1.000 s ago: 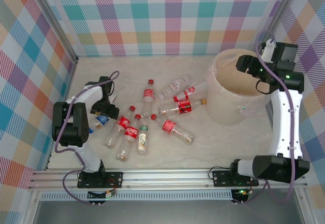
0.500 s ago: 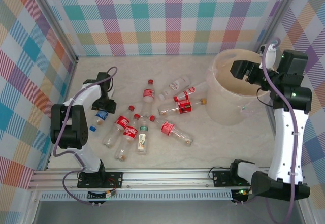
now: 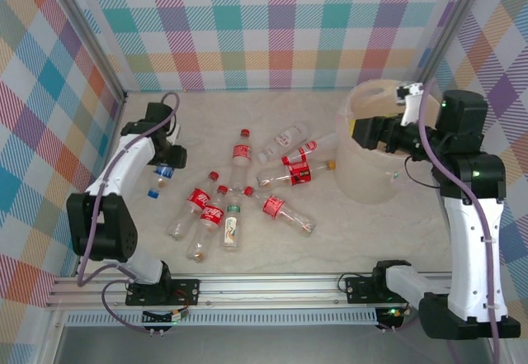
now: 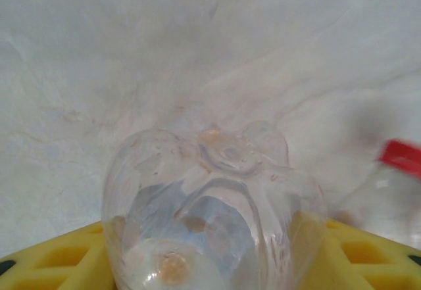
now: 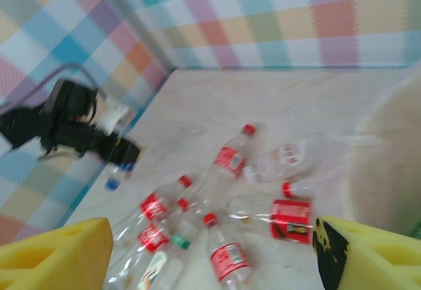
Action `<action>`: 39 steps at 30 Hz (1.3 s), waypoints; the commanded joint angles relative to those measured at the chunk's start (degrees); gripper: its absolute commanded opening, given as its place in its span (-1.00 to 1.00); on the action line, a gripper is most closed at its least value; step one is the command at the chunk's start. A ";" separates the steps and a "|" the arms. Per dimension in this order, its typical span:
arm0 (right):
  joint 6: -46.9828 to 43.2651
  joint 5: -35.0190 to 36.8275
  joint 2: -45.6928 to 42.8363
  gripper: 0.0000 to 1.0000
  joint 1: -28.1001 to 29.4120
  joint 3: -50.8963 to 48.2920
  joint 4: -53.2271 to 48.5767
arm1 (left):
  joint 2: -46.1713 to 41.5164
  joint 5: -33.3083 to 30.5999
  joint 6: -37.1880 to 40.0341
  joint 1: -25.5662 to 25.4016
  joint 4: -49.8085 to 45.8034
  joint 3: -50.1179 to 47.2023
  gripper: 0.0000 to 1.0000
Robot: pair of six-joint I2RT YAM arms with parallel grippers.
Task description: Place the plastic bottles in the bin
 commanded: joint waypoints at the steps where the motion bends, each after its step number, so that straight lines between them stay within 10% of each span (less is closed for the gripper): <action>1: 0.45 1.55 0.00 0.58 8.61 1.03 1.55 | -5.07 8.75 -4.37 -0.82 -0.44 4.01 0.14; 11: 3.16 6.61 8.49 0.58 32.08 -8.26 18.21 | -11.38 31.63 -22.95 -5.65 12.55 2.68 0.03; 25: 3.99 3.38 16.88 0.67 34.47 -20.22 42.28 | -14.77 50.16 -48.53 -9.54 42.24 -9.97 0.07; 39: 6.14 9.29 24.28 0.72 34.36 -18.41 45.27 | -12.90 49.96 -54.24 -16.96 51.72 -12.03 0.04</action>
